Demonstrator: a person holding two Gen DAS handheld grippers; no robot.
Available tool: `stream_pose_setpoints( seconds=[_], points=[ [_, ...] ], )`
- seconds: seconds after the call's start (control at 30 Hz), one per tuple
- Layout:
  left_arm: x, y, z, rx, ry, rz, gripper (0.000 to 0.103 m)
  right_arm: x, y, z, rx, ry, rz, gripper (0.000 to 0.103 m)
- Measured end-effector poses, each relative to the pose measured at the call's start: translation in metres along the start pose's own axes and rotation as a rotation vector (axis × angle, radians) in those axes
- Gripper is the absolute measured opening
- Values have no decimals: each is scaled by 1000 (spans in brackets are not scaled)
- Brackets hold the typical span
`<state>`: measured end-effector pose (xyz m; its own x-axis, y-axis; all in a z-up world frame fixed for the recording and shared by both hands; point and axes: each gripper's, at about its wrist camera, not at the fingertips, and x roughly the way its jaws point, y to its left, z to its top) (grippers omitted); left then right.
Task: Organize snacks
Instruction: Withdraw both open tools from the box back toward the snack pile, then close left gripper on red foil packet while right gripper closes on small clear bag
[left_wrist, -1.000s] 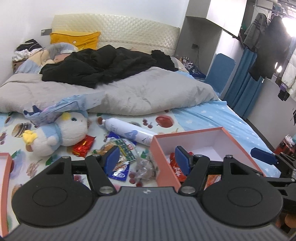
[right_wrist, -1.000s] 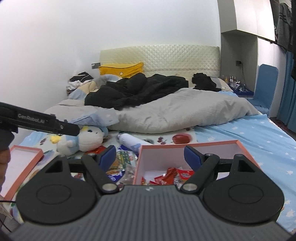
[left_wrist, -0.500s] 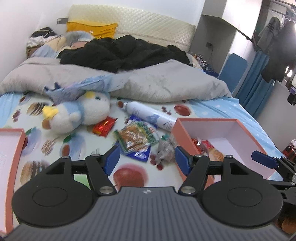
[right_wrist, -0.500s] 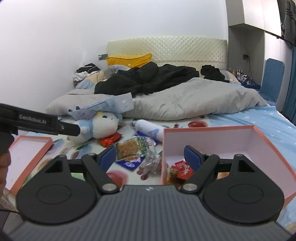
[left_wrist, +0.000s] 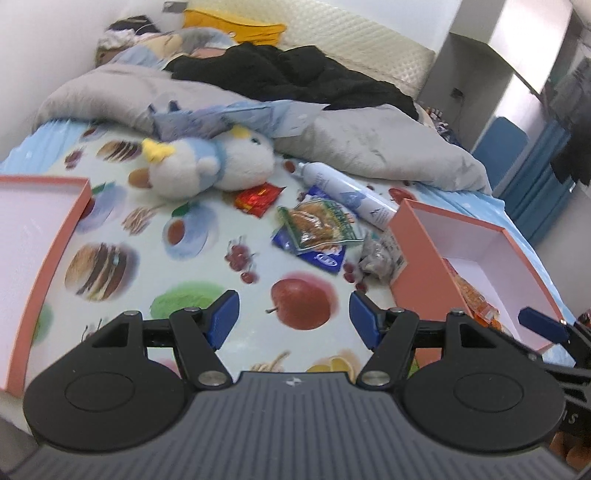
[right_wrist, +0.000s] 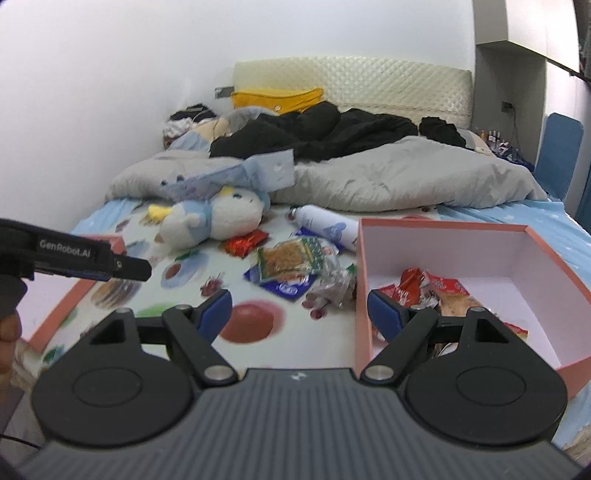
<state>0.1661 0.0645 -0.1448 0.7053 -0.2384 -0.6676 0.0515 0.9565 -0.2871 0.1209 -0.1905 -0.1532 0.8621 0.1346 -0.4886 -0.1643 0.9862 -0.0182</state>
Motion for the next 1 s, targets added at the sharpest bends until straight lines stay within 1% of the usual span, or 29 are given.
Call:
stream_pose_setpoints(
  seconds=[0.17, 0.3, 0.47, 0.67, 0.8, 1.0],
  points=[
    [15, 20, -5, -17, 3, 10, 71, 10, 15, -1, -44, 31, 16, 82],
    [41, 34, 1, -27, 6, 11, 71, 26, 23, 0, -88, 47, 20, 82],
    [82, 44, 16, -26, 17, -12, 71, 55, 28, 4, -128, 56, 34, 82],
    [138, 50, 34, 22, 41, -11, 72, 101, 33, 14, -144, 66, 57, 82],
    [175, 53, 50, 71, 54, -16, 72, 135, 34, 21, -137, 80, 69, 82],
    [224, 58, 72, 125, 66, -3, 72, 190, 40, 27, -179, 102, 80, 82]
  ],
)
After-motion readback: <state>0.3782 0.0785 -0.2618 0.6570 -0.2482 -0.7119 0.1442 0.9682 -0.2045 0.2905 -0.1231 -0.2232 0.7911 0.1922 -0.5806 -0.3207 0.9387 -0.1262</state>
